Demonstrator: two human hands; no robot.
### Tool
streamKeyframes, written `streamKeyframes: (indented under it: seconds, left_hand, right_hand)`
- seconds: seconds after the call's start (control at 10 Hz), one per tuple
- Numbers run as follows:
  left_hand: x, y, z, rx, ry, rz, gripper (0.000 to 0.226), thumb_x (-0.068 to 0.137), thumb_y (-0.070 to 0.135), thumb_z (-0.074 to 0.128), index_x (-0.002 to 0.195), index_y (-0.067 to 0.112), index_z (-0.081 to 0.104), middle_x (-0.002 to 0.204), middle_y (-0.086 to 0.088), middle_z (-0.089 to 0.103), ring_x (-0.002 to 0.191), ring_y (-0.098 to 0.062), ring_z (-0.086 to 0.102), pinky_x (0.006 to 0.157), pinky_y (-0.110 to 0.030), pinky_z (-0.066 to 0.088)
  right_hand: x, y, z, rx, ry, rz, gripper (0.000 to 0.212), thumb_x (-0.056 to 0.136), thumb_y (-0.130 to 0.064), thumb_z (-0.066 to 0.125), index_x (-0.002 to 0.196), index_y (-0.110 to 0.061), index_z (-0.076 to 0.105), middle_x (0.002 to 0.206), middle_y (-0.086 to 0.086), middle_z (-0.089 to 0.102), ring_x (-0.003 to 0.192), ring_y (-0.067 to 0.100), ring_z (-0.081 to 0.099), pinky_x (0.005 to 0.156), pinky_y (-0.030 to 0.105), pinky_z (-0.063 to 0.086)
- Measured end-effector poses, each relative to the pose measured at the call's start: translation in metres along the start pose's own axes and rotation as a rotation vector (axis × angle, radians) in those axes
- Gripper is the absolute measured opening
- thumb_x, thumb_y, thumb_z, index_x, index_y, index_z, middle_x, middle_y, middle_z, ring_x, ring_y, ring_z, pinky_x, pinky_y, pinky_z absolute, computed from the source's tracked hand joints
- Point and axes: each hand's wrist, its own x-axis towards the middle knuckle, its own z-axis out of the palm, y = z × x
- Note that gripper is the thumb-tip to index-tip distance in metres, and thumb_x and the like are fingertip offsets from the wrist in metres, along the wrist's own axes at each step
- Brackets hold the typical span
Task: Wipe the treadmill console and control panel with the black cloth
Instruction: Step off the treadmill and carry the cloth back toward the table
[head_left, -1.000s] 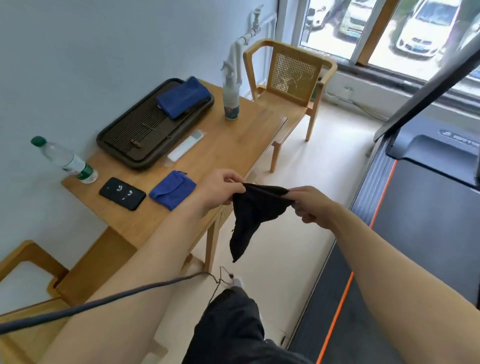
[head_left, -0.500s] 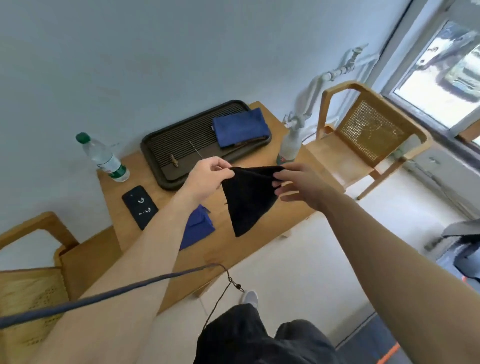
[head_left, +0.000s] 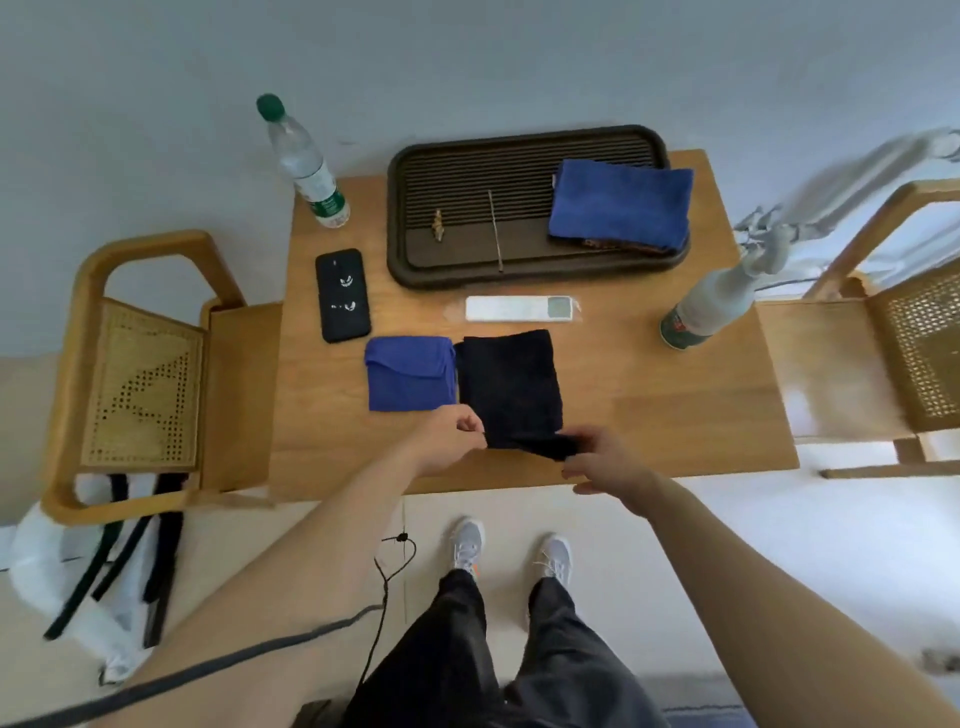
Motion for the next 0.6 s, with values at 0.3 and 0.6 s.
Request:
streamKeyframes:
  seconds: [0.3, 0.6]
  left_hand:
    - [0.075, 0.024, -0.023, -0.229, 0.393, 0.038, 0.009, 0.1, 0.019, 0.061, 0.109, 0.021, 0.059, 0.111, -0.001, 0.068, 0.076, -0.016, 0.074, 0.065, -0.03, 0.061]
    - [0.098, 0.012, -0.004, -0.016, 0.367, 0.05, 0.07, 0.096, 0.022, 0.066, 0.154, 0.027, 0.027, 0.152, -0.003, 0.039, 0.119, -0.021, 0.061, 0.1, -0.045, 0.054]
  right_hand:
    - [0.093, -0.056, -0.024, 0.047, 0.241, -0.146, 0.023, 0.096, -0.007, 0.055, 0.117, -0.011, 0.063, 0.09, 0.008, 0.075, 0.068, 0.017, 0.063, 0.064, 0.037, 0.055]
    - [0.123, -0.05, 0.001, -0.031, 0.168, -0.169, 0.073, 0.09, -0.018, 0.064, 0.151, -0.036, 0.028, 0.124, -0.002, 0.058, 0.111, 0.025, 0.062, 0.093, 0.051, 0.057]
